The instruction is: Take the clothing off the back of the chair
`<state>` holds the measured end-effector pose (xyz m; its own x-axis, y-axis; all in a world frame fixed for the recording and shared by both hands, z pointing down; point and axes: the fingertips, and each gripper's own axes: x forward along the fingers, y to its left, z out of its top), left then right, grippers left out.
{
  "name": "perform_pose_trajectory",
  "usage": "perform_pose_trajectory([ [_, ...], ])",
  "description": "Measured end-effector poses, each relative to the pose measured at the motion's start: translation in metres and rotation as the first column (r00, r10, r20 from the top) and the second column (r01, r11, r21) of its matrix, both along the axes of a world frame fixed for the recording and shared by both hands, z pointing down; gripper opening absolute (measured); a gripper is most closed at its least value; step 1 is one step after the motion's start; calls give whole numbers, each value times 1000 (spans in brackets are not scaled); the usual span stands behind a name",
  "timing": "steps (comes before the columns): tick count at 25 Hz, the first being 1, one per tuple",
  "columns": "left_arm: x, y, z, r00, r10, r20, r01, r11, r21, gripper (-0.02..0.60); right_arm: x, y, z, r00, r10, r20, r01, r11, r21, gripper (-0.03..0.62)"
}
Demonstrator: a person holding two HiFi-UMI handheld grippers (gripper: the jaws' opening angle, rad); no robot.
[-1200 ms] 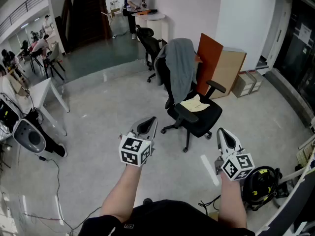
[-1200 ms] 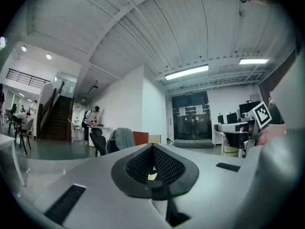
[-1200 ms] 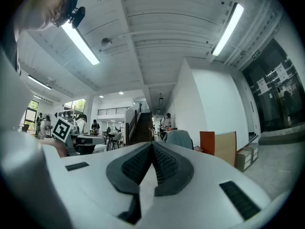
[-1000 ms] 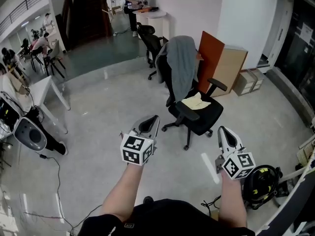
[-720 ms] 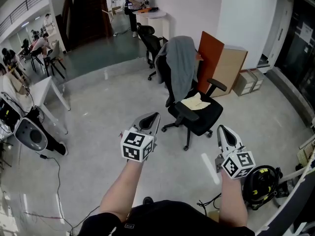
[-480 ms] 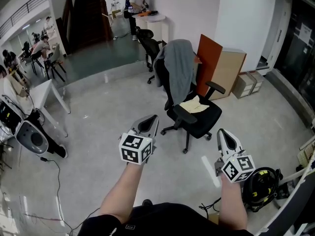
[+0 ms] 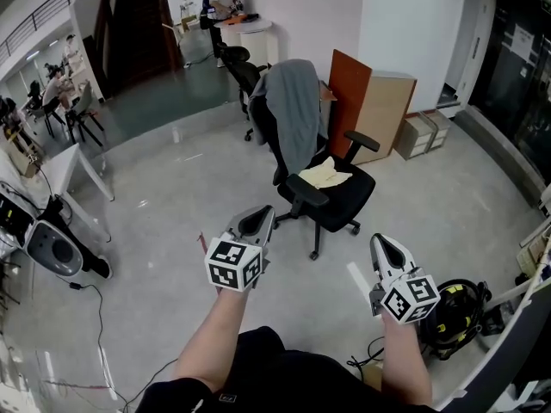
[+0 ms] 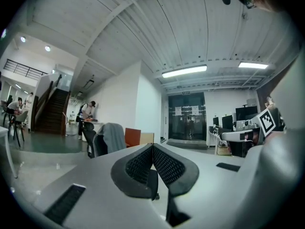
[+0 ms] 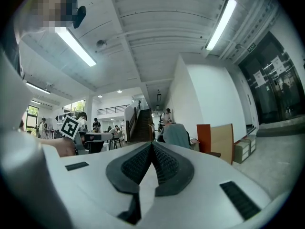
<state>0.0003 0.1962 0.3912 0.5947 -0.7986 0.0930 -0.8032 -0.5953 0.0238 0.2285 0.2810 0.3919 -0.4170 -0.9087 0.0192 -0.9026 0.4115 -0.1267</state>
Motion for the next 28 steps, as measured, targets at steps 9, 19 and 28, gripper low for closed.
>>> perform_pose_trajectory([
  [9,16,-69,23,1000,28,-12,-28,999,-38,5,18,-55,15,999,51,-1,-51,999,-18,15],
  [19,-2,-219,46,999,32,-1,-32,997,-69,5,0,-204,23,998,63,-30,-65,995,-73,15],
  [28,-66,-307,37,1000,-14,-9,13,998,-63,3,-49,-293,25,998,37,-40,-42,993,-108,15],
])
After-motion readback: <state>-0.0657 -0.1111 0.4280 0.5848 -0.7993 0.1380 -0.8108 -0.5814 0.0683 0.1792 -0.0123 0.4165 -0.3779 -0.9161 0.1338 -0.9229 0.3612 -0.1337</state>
